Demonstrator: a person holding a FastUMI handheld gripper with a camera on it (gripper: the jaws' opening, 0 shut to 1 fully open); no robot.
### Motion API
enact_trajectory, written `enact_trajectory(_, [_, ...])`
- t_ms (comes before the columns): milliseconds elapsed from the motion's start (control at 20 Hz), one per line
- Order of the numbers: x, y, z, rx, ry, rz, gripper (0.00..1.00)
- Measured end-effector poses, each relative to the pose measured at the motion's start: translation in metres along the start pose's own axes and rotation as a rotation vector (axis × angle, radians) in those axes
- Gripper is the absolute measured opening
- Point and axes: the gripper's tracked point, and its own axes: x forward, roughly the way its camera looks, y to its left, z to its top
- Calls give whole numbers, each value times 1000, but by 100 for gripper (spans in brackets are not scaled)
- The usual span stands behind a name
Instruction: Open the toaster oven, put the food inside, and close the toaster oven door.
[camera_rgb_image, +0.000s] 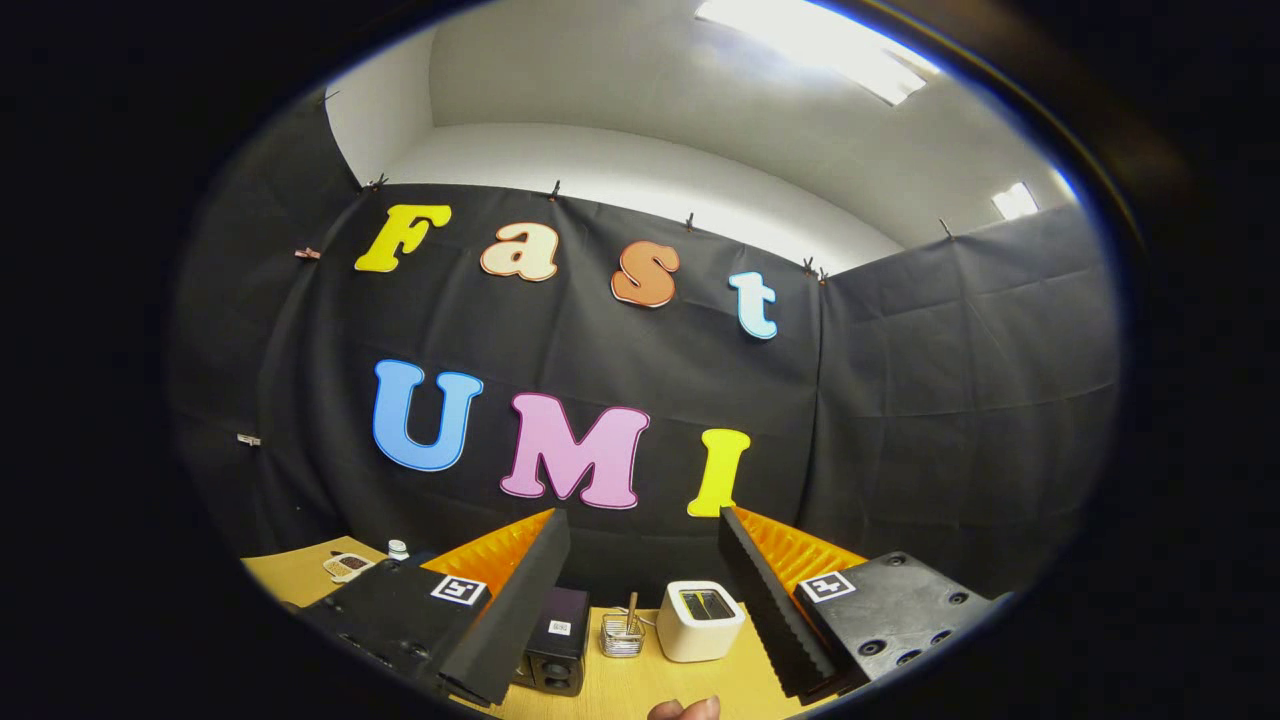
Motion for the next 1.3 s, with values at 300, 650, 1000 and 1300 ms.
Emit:
enact_trajectory(300, [-2,1,-11,25,28,18,97])
enact_trajectory(650, [-2,67,-75,77,182,161,97])
enact_trajectory(1000, [-1,179,-158,151,382,193,98])
enact_trajectory(1300, [15,239,-243,172,563,126,98])
